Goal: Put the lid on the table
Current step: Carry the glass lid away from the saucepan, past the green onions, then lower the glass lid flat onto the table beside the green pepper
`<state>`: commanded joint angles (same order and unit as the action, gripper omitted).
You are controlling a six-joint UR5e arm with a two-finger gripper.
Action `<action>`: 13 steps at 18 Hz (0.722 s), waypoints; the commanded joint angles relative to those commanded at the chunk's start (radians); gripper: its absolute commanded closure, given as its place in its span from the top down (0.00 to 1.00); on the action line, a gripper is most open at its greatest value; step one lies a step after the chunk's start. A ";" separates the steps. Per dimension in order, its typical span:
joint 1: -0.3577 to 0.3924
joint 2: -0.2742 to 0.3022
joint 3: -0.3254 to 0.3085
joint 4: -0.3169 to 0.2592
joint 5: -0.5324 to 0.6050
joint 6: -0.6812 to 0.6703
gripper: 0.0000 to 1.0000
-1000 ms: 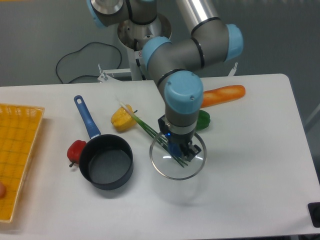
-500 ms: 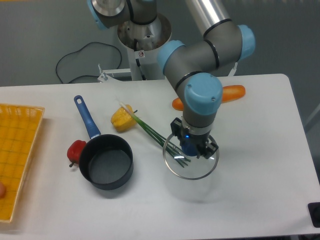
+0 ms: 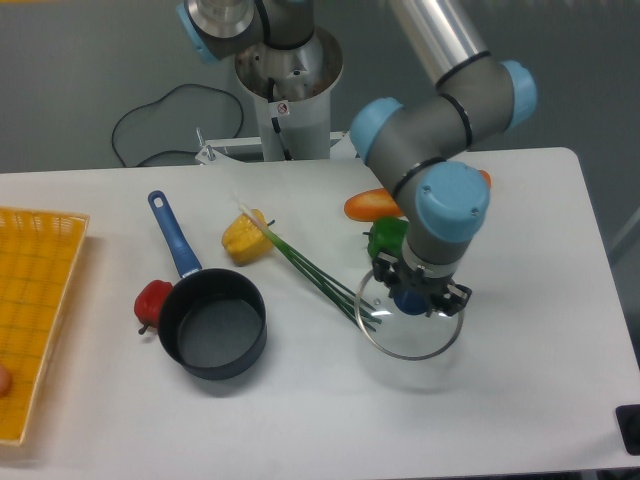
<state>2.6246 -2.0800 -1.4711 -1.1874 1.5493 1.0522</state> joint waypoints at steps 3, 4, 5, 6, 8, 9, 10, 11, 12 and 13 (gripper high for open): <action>0.002 -0.025 0.005 0.044 0.002 0.017 0.53; 0.002 -0.034 0.009 0.054 0.002 0.018 0.53; 0.003 -0.040 0.012 0.060 0.005 0.023 0.53; 0.005 -0.046 0.014 0.061 0.006 0.052 0.53; 0.014 -0.051 0.009 0.069 0.008 0.115 0.53; 0.020 -0.052 0.009 0.075 0.008 0.127 0.53; 0.026 -0.054 0.008 0.080 0.008 0.137 0.53; 0.026 -0.057 0.009 0.081 0.009 0.167 0.53; 0.026 -0.058 0.006 0.084 0.009 0.199 0.53; 0.028 -0.060 0.003 0.089 0.014 0.215 0.53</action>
<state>2.6522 -2.1399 -1.4680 -1.0984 1.5631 1.2669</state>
